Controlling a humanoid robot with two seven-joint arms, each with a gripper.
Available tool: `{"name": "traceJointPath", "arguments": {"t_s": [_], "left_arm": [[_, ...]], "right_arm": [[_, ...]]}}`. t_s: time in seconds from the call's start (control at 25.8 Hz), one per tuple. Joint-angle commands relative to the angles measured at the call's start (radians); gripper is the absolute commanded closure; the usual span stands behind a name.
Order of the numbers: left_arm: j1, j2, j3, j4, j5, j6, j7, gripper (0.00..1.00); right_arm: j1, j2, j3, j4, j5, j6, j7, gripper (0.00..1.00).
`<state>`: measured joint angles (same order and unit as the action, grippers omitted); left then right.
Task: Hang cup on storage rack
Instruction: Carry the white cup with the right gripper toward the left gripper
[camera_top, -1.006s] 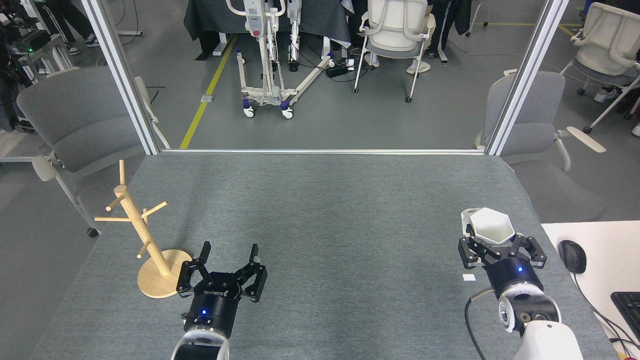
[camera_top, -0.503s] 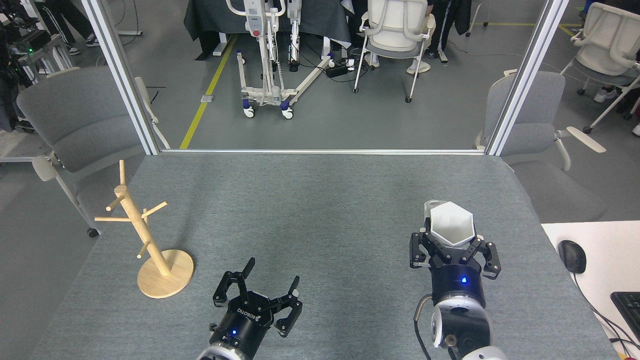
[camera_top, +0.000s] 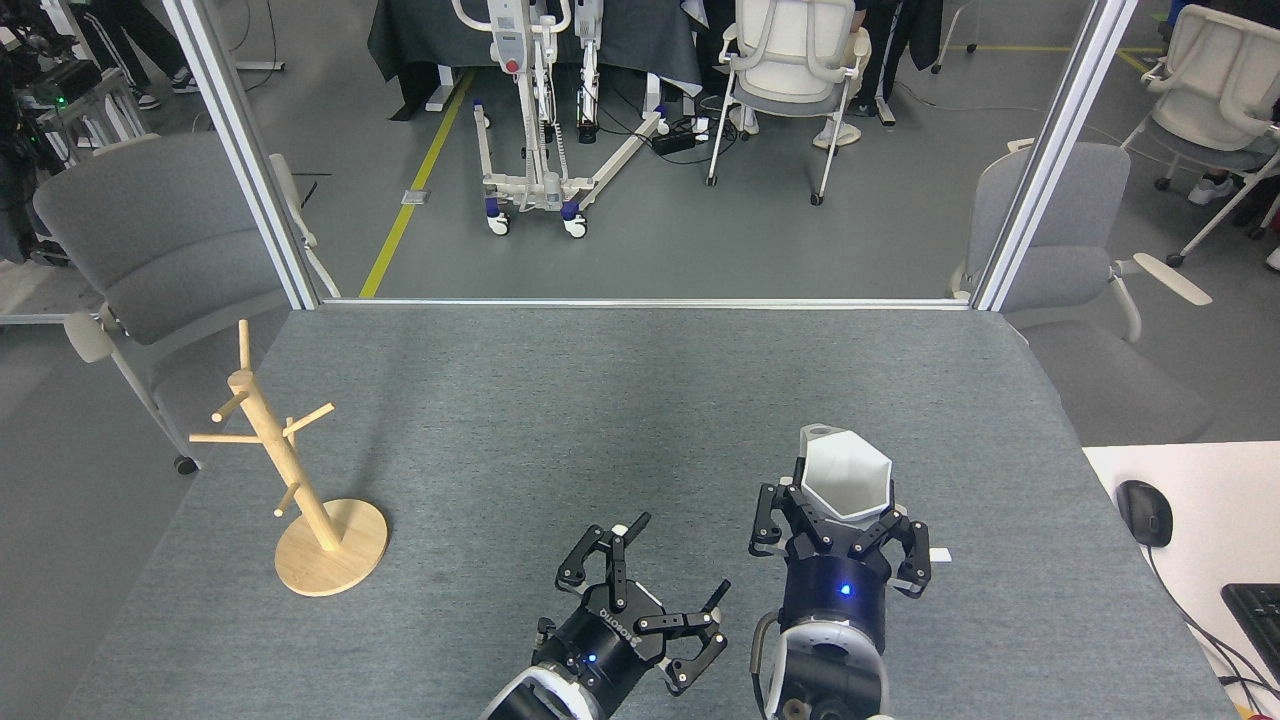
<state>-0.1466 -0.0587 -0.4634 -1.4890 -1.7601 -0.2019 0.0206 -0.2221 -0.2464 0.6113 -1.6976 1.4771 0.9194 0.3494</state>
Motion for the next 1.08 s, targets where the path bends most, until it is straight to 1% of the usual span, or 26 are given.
{"name": "traceJointPath", "arguments": {"t_s": [0.0, 0.12, 0.23, 0.35, 0.43, 0.66, 0.77, 0.89, 1.04], "left_arm": [[-0.051, -0.041, -0.011, 0.064, 0.004, -0.062, -0.007, 0.00], [-0.080, -0.046, -0.011, 0.113, 0.008, -0.079, -0.008, 0.00], [-0.088, -0.049, -0.006, 0.138, 0.024, -0.117, -0.008, 0.00], [-0.114, -0.067, 0.000, 0.173, 0.037, -0.123, -0.010, 0.00], [-0.131, -0.067, 0.000, 0.190, 0.050, -0.123, -0.010, 0.00], [-0.160, -0.066, 0.002, 0.208, 0.088, -0.123, -0.010, 0.00], [-0.169, -0.066, 0.002, 0.210, 0.105, -0.125, -0.010, 0.00], [-0.169, -0.067, -0.001, 0.211, 0.106, -0.126, -0.011, 0.00], [-0.169, -0.079, -0.008, 0.217, 0.106, -0.126, -0.011, 0.00]], "right_arm": [[-0.020, 0.001, 0.027, 0.001, 0.000, 0.027, 0.011, 0.65], [-0.025, 0.006, 0.031, 0.001, 0.000, 0.027, 0.014, 0.65], [-0.028, 0.033, 0.048, 0.003, 0.000, 0.027, 0.033, 0.66], [-0.029, 0.049, 0.071, 0.003, 0.003, 0.029, 0.036, 0.67], [-0.030, 0.053, 0.081, 0.003, 0.003, 0.029, 0.048, 0.68], [-0.031, 0.055, 0.091, 0.000, 0.005, 0.035, 0.069, 0.68], [-0.051, 0.058, 0.093, 0.000, 0.003, 0.036, 0.077, 0.68], [-0.059, 0.075, 0.096, 0.000, 0.003, 0.036, 0.100, 0.68], [-0.060, 0.078, 0.110, 0.001, 0.002, 0.032, 0.105, 0.68]]}}
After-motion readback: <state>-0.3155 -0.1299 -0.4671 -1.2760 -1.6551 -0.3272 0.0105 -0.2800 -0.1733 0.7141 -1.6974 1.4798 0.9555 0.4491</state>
